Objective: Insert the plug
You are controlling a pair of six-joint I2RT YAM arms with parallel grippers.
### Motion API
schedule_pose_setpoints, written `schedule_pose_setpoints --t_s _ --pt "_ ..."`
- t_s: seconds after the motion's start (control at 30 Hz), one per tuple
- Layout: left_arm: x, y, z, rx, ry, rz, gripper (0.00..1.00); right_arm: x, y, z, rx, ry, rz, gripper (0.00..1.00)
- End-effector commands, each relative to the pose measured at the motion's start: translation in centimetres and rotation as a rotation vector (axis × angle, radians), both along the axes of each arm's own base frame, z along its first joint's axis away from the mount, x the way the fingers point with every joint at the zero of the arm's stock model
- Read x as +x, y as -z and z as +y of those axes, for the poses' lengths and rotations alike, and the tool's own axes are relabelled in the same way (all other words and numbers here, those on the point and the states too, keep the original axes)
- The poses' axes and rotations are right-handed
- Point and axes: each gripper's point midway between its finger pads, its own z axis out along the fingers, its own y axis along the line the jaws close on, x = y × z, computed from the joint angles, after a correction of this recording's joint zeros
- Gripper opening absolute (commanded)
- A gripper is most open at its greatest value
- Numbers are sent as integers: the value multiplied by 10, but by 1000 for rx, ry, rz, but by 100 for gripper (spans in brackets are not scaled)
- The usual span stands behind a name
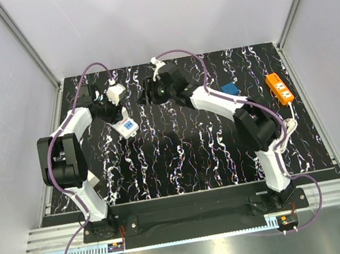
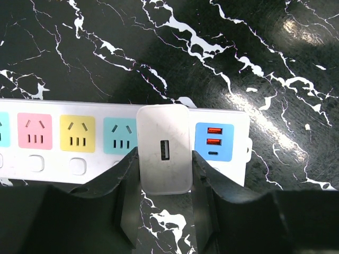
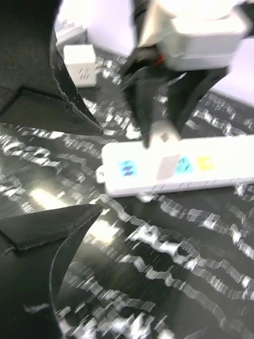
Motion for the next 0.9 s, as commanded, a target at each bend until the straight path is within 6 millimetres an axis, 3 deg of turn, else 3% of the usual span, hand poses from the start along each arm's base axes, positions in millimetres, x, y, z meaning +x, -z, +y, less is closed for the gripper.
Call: schedule_pose_setpoints --t_s 0.0,0.03,0.1,0.13,0.2,0.27,0.3,0.33,0.4,0.43,0.5,0.53,0.63,0.87 --pt "-44 41 12 40 -61 240 2 11 -39 32 153 -38 7 59" --pt "-44 40 12 39 -62 237 2 13 -23 37 151 -49 39 59" --pt "-46 42 12 39 -62 242 1 18 -28 47 180 -62 46 57" --pt "-46 41 13 40 -63 239 1 21 -14 50 174 -62 67 57" --pt "-47 41 12 40 -62 241 1 29 -15 55 185 -52 64 55" --pt "-47 41 13 41 -65 240 2 36 5 60 172 -39 87 54" --pt "-47 40 13 40 -63 239 2 40 0 63 181 -40 80 54" --pt "-47 41 12 39 -63 243 2 42 14 66 175 -48 100 53" --pt "-49 42 12 40 -64 244 2 45 12 73 189 -68 95 53" --pt "-49 41 12 39 -63 243 2 43 25 77 185 -85 116 53" --pt "-50 42 12 40 -59 243 2 46 24 81 192 -97 114 53" --pt "-51 42 12 42 -62 243 2 45 34 83 187 -107 131 53" --pt "-52 43 11 47 -59 249 2 44 42 91 184 -129 139 54" --pt "-47 43 11 57 -60 241 3 31 41 102 178 -190 127 56"
